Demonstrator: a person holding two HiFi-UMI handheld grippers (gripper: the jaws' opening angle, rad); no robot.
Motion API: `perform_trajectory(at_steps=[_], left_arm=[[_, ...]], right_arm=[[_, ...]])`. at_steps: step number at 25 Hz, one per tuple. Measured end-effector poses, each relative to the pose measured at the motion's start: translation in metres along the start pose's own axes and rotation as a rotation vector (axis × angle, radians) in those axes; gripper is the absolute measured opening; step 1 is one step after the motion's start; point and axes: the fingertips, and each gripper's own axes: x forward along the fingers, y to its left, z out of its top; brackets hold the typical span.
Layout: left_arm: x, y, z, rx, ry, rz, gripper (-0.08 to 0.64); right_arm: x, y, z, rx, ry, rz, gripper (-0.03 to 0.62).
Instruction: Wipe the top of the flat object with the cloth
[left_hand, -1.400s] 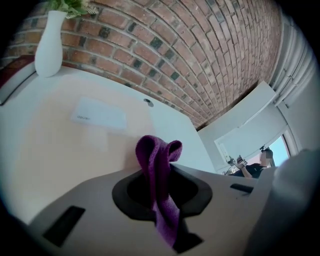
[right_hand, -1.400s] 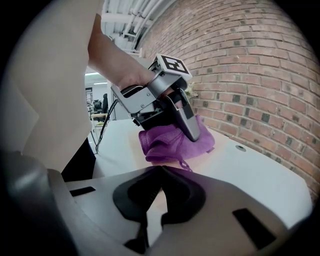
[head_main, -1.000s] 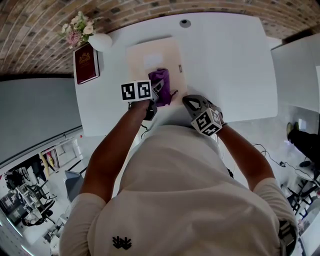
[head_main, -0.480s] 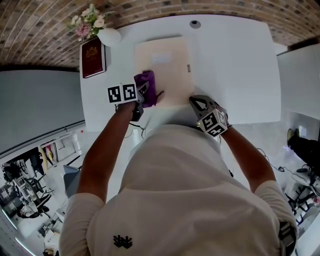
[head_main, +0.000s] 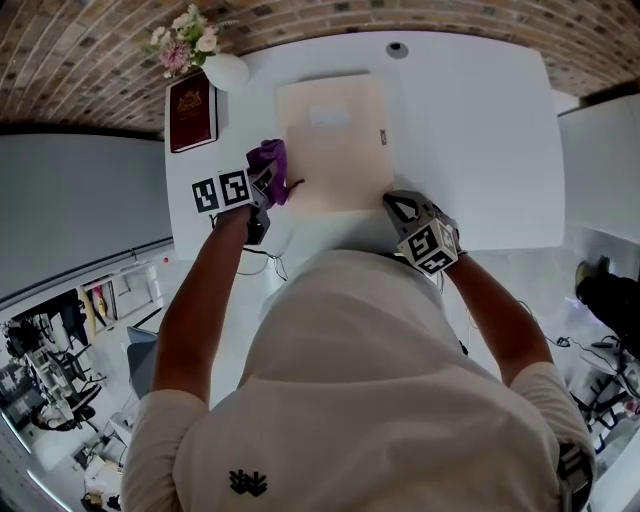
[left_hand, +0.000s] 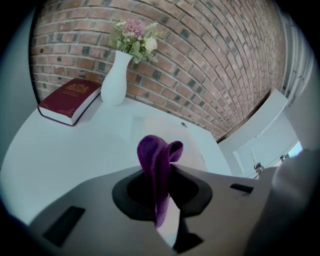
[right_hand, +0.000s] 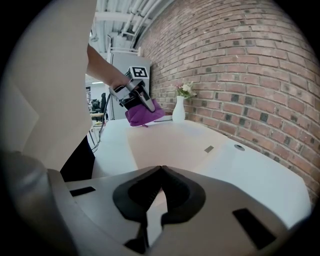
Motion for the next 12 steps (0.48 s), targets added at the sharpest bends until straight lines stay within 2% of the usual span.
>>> perform_trajectory(at_steps=[6, 12], left_arm=[[0.000, -0.080, 0.022, 0.034, -0.036, -0.158, 0.064], [0.046, -0.175, 0.027, 0.046, 0.007, -0.326, 0.064]], right_arm=[[0.000, 0.000, 0.001, 0.005, 0.000, 0.001, 0.029], [0.000, -0.003, 0.002, 0.001, -0.002, -0.004, 0.029]])
